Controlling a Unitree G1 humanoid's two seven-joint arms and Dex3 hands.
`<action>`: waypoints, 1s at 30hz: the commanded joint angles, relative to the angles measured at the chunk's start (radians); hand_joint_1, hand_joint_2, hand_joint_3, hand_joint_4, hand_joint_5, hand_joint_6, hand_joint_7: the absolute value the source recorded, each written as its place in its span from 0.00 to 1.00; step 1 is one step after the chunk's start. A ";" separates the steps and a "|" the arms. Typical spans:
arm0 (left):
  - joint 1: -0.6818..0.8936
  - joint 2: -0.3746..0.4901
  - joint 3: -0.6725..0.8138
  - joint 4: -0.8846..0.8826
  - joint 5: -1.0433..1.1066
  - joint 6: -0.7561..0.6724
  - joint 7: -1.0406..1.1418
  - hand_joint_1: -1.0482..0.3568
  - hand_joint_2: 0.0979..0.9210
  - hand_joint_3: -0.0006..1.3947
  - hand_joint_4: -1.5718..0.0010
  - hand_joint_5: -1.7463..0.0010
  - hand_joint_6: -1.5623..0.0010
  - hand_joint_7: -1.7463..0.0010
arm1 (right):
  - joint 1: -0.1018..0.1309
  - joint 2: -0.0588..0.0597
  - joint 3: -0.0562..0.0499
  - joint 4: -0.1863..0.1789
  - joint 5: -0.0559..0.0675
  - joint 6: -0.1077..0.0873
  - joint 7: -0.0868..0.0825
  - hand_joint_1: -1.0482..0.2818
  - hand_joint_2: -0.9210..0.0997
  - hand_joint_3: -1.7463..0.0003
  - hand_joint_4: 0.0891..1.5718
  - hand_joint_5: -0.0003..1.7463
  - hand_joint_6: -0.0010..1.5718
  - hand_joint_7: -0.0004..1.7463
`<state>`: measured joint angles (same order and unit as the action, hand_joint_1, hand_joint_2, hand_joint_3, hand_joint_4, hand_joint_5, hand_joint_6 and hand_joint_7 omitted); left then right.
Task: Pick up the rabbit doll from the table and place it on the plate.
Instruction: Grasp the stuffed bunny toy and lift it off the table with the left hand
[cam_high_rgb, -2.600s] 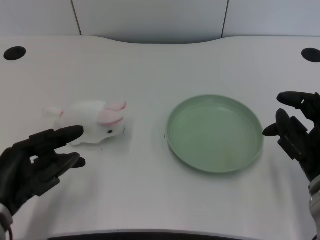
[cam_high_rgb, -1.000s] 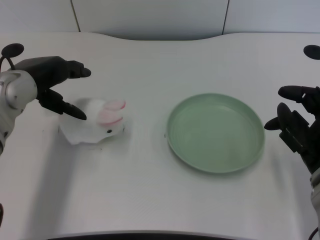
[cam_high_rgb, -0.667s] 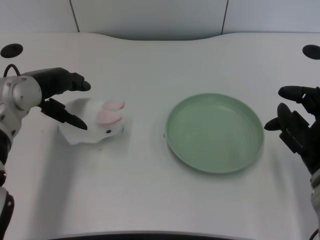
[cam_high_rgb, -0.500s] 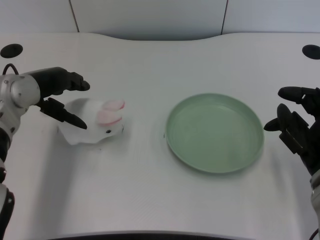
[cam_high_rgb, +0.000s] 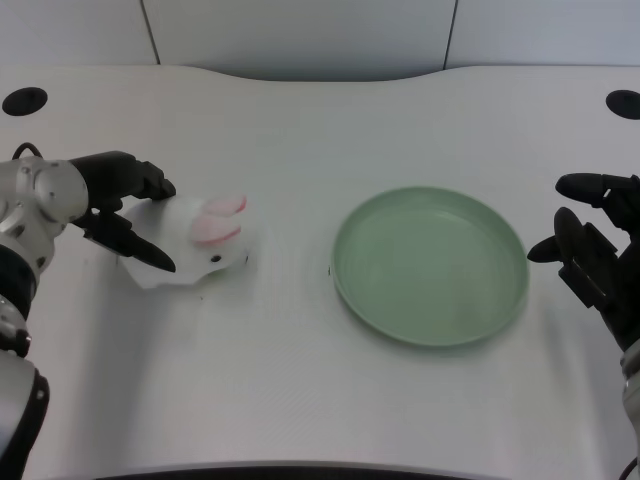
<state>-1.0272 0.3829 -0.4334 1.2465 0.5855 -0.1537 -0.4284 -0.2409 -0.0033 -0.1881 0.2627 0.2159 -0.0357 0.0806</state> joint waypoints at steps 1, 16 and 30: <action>-0.002 -0.012 -0.008 0.024 0.004 0.012 0.022 0.14 0.90 0.00 0.93 0.82 0.80 0.99 | 0.003 -0.016 -0.015 0.005 0.013 -0.013 0.011 0.55 0.00 0.68 0.24 0.94 0.26 0.80; -0.009 -0.072 -0.066 0.061 0.048 0.018 0.145 0.16 0.85 0.00 0.91 0.86 0.80 1.00 | 0.009 -0.009 -0.011 -0.019 0.007 0.009 -0.010 0.56 0.00 0.69 0.24 0.94 0.25 0.80; 0.002 -0.084 -0.160 0.071 0.143 -0.035 0.313 0.23 0.83 0.00 0.95 0.88 0.85 1.00 | 0.014 -0.002 -0.012 -0.046 0.019 0.035 -0.016 0.57 0.00 0.67 0.22 0.94 0.24 0.80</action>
<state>-1.0380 0.2865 -0.5842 1.3057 0.7149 -0.1864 -0.1307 -0.2329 0.0029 -0.1875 0.2181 0.2219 -0.0002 0.0639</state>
